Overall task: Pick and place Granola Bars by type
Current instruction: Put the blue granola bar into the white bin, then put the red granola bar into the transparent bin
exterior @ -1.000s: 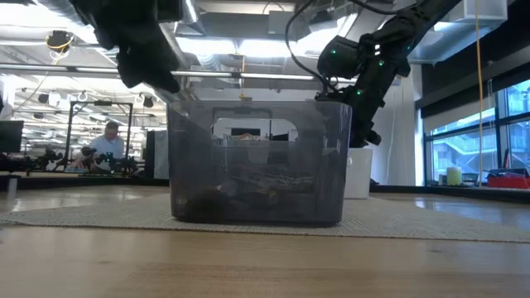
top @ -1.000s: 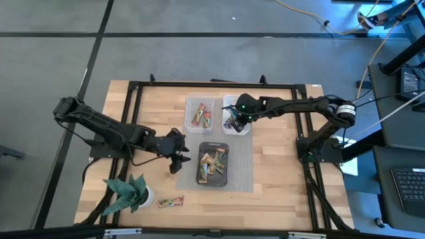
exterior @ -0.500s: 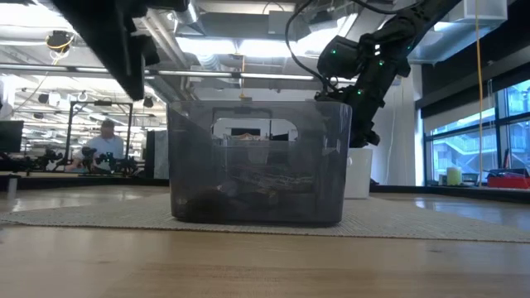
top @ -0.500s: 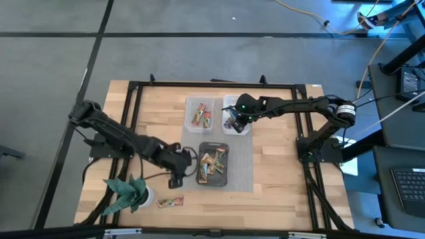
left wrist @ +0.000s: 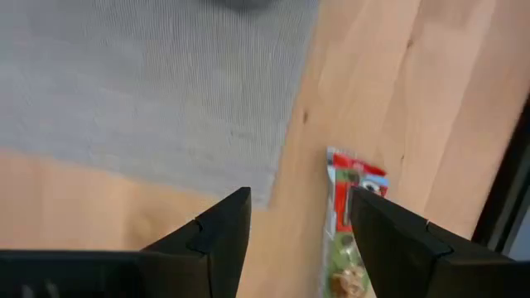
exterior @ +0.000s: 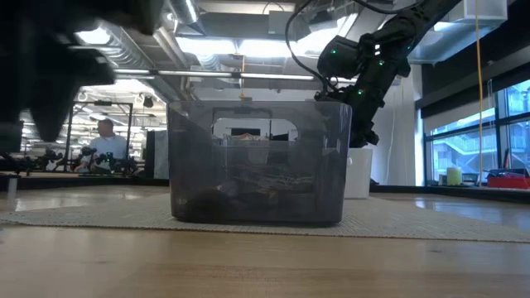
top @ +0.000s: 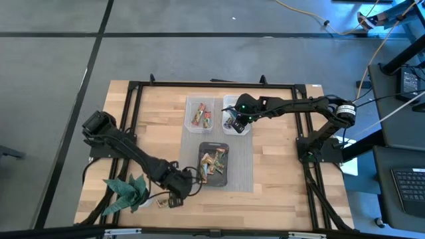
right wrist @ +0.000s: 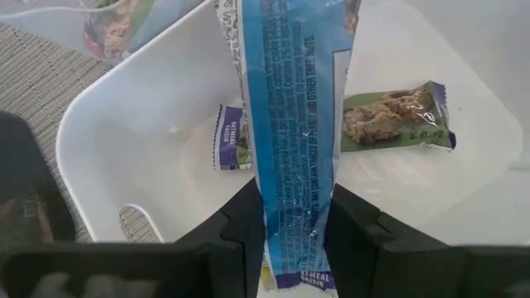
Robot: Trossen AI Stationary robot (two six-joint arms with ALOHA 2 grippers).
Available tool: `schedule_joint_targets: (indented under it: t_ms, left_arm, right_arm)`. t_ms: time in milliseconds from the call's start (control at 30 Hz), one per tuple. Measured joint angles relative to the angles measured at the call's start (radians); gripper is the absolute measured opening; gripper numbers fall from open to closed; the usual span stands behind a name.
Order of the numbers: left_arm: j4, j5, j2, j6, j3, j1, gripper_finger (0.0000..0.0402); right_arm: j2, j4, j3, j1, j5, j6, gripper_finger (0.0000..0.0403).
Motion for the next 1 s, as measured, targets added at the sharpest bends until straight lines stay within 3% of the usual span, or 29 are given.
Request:
schedule_joint_targets:
  t_ms: [467,900,1000]
  left_arm:
    - [0.017,0.002,0.031,-0.298,0.000,-0.048,0.0196]
    - [0.022,0.001,0.030,-0.327,0.000,-0.048,0.0197]
    - [0.037,-0.047,0.030,-0.421,0.000,-0.048,0.0203]
  right_arm:
    - [0.000,0.006,0.000,0.000,0.000,0.003,0.0111]
    - [0.000,0.006,0.000,0.000,0.000,0.004,0.0189]
    - [0.000,0.006,0.000,0.000,0.000,0.004,0.0194]
